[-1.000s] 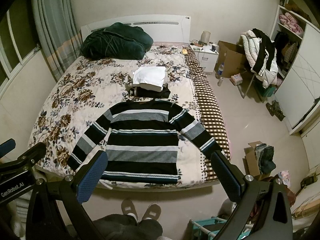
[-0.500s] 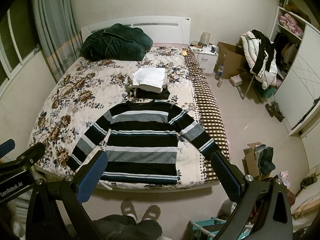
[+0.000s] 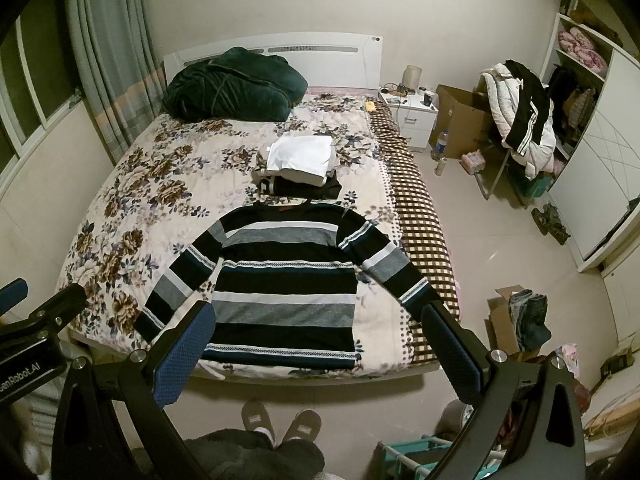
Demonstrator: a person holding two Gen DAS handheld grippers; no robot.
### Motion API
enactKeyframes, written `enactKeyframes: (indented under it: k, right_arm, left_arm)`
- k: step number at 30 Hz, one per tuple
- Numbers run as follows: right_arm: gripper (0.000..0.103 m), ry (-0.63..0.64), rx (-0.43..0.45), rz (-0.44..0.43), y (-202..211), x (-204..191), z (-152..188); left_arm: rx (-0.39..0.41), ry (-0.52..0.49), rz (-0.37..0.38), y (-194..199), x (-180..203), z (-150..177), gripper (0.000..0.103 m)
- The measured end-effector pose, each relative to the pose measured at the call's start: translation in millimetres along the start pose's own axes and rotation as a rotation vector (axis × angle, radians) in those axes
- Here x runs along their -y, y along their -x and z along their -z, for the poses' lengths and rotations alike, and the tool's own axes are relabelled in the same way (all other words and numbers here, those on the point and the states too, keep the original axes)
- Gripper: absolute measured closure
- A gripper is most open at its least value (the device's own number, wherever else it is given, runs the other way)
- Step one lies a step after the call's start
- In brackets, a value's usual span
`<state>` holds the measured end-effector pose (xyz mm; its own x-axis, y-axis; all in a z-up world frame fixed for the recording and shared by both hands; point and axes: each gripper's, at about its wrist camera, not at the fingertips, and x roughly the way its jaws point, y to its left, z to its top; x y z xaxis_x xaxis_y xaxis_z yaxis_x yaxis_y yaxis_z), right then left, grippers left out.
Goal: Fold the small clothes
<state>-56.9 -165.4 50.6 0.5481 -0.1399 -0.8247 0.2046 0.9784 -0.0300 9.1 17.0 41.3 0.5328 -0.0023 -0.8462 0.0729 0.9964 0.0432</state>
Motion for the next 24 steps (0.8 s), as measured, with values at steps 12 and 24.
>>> enactKeyframes:
  k: [12,24]
  right_arm:
    - [0.000,-0.090,0.005,0.007,16,3,-40]
    - [0.000,-0.501,-0.082,0.169,-137,121,-33]
  left_arm:
    - [0.082,-0.002,-0.042,-12,-10,-31,0.000]
    - [0.026,-0.102,-0.052,-189,30,-78,0.000]
